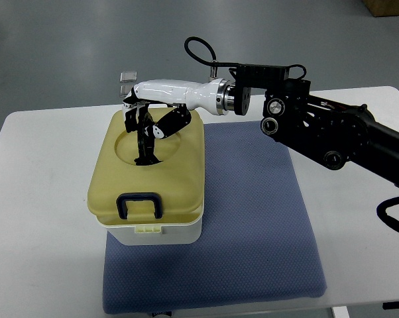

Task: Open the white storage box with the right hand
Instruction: 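Close the right hand's fingers around the black lid handle, then lift the yellow lid off the white box with the right hand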

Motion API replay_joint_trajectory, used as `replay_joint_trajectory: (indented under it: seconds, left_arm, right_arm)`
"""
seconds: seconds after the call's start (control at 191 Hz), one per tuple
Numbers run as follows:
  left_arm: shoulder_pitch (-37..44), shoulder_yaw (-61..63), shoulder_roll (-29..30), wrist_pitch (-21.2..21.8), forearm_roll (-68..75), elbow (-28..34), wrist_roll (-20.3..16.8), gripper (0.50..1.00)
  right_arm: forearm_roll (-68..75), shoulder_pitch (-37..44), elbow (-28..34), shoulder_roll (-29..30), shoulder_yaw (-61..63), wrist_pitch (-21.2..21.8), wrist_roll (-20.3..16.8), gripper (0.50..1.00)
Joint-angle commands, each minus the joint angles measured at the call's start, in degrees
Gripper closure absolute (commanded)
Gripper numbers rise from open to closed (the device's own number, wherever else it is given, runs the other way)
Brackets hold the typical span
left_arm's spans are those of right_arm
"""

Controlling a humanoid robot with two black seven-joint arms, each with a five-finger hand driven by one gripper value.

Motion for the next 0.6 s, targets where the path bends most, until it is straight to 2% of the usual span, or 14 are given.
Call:
replay_joint_trajectory:
  seconds: [0.0,0.058,0.178,0.303,0.596]
  left_arm:
    - [0.0,0.0,0.0,0.0,0.0,0.0,0.0,0.500]
    - [0.0,0.0,0.0,0.0,0.0,0.1,0.0,0.500]
    - [0.0,-0.1,0.0,0.0,0.0,0.2,0.0,0.500]
    - [0.0,-0.1,0.0,0.0,0.0,0.2,0.0,0.500]
    - [0.0,-0.1,0.0,0.0,0.0,0.3,0.0,0.500]
  right_arm:
    - [0.5,2.1,0.5,-0.6,0.5,0.8,0.1,1.000]
    - [1.0,2.8,0.8,-1.1,2.6,2.6,0.1,1.000]
    - [1.2,4.1,2.0,-2.7,7.8,9.1,-0.1,1.000]
    - [1.2,4.4,3.3,-7.0,11.9,15.7,-0.1,1.000]
    - [3.6,2.0,3.9,-24.0,13.5,15.9,1.5,1.000]
